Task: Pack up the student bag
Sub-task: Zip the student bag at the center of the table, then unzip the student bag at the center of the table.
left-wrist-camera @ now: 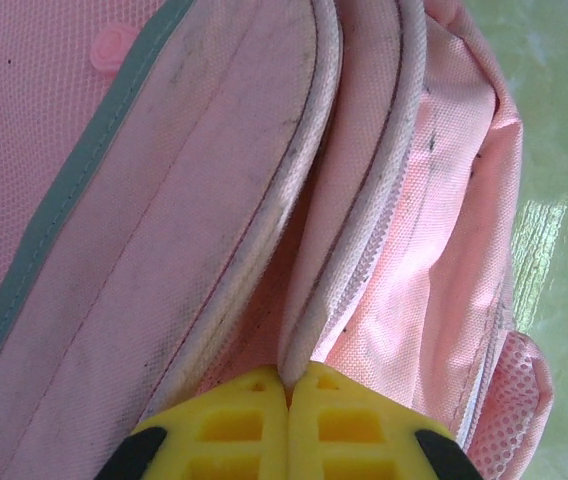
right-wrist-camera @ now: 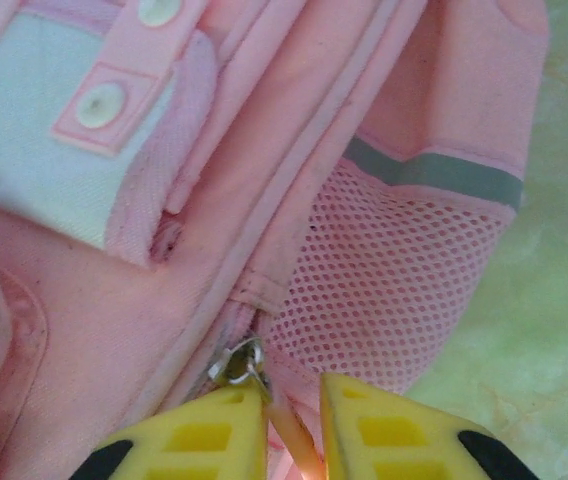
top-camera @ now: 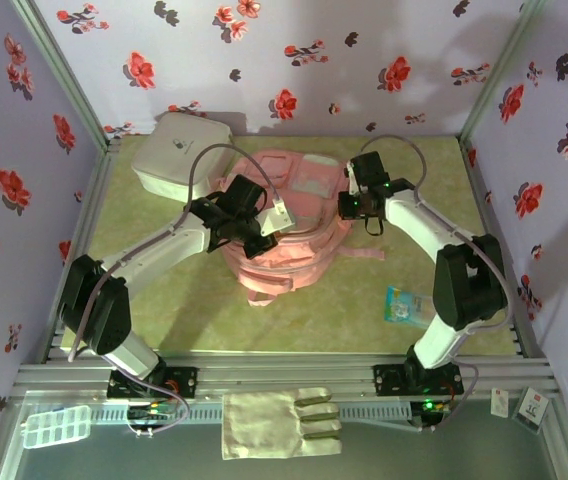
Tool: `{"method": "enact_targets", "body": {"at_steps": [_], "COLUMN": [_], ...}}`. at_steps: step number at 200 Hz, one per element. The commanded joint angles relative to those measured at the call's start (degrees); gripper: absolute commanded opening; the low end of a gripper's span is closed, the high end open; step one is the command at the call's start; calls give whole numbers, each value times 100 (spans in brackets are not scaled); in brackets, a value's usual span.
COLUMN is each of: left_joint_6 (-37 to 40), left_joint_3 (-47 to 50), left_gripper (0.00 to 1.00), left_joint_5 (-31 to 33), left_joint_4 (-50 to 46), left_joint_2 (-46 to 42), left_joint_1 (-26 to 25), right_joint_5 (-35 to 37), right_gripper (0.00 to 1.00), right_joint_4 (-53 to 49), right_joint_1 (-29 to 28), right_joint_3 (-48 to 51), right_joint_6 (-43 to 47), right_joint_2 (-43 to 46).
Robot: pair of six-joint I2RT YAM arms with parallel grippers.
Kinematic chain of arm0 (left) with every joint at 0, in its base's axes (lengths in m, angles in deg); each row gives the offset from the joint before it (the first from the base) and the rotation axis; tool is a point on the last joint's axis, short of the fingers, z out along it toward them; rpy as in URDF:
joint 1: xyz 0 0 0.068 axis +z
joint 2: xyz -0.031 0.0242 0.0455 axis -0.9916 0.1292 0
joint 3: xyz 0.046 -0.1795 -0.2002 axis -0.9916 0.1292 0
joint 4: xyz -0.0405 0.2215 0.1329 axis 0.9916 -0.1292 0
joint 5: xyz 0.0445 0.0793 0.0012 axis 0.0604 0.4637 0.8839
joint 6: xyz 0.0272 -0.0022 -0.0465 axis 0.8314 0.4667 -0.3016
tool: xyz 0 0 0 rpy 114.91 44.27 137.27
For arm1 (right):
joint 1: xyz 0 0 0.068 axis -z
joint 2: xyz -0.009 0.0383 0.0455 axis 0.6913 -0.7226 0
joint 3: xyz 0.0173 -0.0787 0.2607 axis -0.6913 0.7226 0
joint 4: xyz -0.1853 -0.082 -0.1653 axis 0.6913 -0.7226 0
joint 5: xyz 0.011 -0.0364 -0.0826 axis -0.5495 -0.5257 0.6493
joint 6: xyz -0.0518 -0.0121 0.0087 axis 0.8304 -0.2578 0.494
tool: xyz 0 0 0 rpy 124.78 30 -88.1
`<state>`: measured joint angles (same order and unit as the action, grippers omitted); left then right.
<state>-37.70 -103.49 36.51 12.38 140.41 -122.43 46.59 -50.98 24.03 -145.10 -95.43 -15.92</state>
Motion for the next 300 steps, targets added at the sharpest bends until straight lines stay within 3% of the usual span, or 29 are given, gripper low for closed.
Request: {"method": "enact_targets", "body": {"at_steps": [1, 39, 66, 120, 158, 220, 263, 300], "left_joint_6": [-26, -126, -224, -404, -439, -586, -558, -550], "left_joint_3": [99, 171, 223, 412, 492, 485, 506, 551], "left_gripper": [0, 0, 0, 0, 0, 0, 0, 0], "left_joint_5": [-125, -126, -126, -127, -127, 200, 394, 435], "left_joint_4": [-677, -400, -163, 175, 260, 720, 919, 927], "left_joint_2": [-238, -220, -249, -340, -343, -282, -165, -159], "left_joint_1": [33, 39, 38, 33, 36, 35, 35, 39], "right_joint_5": [364, -855, -1951, -2220, -2310, -3052, -3158, -3289], "right_gripper": [27, 55, 62, 65, 78, 80, 78, 71], "right_joint_4": [140, 438, 807, 1045, 1198, 194, 85, 17], "right_joint_1": [220, 215, 82, -400, -439, -532, -587, -596], "right_joint_3": [-136, 387, 509, 266, 368, 175, 881, 1264], "right_joint_6": [-255, -304, -630, -977, -930, -177, -73, 293], "right_joint_2": [256, 1141, 1136, 433, 196, -150, 576, 1079]}}
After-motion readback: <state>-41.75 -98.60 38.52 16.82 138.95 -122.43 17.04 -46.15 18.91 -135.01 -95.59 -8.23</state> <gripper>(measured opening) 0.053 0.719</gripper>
